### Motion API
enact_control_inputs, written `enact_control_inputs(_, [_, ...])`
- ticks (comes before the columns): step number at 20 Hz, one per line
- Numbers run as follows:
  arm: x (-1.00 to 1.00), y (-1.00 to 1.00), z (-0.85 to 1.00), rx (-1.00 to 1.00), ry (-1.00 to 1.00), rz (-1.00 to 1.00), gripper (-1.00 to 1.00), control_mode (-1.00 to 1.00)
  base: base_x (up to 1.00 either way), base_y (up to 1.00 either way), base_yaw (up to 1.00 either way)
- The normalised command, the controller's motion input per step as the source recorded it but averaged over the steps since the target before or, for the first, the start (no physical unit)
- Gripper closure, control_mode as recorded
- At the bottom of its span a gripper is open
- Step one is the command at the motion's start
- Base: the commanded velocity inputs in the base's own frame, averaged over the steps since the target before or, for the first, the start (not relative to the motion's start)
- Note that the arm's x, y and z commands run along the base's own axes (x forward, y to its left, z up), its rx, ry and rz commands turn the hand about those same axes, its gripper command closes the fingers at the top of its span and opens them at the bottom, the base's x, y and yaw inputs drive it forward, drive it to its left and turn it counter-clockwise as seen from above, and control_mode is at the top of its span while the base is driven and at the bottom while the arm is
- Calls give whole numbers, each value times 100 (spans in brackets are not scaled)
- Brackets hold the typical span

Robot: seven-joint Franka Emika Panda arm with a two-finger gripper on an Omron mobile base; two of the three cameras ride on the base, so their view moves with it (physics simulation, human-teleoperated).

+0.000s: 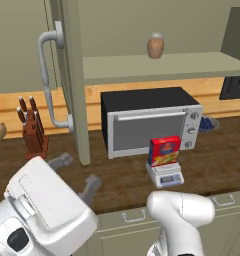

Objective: Pick the boxed food and place it on the digital scale for weighing, and close the cabinet.

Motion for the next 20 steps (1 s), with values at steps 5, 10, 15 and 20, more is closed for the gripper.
enact_control_inputs(5, [75,2,-2,0,0,-3,-100,-100,0,0,0])
enact_control_inputs(10, [73,-3,-12,0,-1,0,-100,-100,0,0,0])
enact_control_inputs(15, [61,-18,-12,0,-3,5,-100,-100,0,0,0])
enact_control_inputs(20, [47,-62,-1,2,-6,14,-100,-100,0,0,0])
